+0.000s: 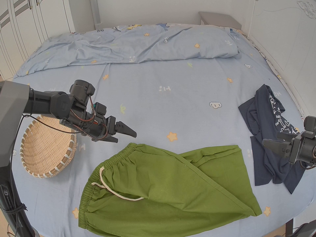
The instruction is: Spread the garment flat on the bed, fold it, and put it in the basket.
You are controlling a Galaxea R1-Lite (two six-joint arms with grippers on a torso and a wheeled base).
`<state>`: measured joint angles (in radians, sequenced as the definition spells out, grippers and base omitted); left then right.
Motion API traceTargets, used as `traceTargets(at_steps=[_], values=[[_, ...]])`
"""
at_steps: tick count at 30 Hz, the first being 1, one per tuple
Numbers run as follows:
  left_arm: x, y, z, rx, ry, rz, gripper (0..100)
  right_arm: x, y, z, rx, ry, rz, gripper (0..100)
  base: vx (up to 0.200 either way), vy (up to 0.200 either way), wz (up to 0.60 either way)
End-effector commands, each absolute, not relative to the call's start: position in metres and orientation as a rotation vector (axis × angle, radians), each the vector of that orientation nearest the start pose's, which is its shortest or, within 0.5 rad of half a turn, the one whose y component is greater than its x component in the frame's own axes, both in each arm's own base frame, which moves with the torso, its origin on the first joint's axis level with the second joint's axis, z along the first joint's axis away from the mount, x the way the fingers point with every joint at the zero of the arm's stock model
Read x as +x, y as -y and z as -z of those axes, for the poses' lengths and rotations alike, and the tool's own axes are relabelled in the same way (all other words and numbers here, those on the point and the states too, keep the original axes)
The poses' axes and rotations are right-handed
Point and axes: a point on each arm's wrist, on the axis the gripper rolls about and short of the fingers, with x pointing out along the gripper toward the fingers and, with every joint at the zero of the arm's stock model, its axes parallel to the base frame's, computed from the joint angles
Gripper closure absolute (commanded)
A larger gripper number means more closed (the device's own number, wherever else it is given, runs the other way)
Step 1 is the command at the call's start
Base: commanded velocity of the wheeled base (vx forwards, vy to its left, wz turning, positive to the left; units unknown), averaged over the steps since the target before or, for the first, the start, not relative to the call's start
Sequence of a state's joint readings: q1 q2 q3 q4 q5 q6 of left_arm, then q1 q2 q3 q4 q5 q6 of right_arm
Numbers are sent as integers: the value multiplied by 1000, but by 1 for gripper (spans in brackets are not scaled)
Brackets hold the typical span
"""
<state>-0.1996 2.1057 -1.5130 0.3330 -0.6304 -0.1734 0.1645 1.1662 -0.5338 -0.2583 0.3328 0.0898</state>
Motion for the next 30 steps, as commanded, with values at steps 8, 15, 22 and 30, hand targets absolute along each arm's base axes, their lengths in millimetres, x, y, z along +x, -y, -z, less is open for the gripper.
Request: traceTargets(at_steps=[8, 15, 22, 30], values=[[407, 98, -111, -365, -1067, 678, 0, 160, -35, -194, 118, -410, -479, 0, 0, 0, 0], [404, 110, -107, -354, -1087, 699, 0, 161, -35, -193, 119, -418, -478, 0, 0, 0, 0], [402, 116, -105, -346, -1098, 712, 0, 161, -35, -193, 122, -420, -477, 0, 0, 0, 0], [401, 115, -107, -346, -1093, 711, 100, 161, -35, -193, 122, -420, -477, 0, 0, 0, 0]])
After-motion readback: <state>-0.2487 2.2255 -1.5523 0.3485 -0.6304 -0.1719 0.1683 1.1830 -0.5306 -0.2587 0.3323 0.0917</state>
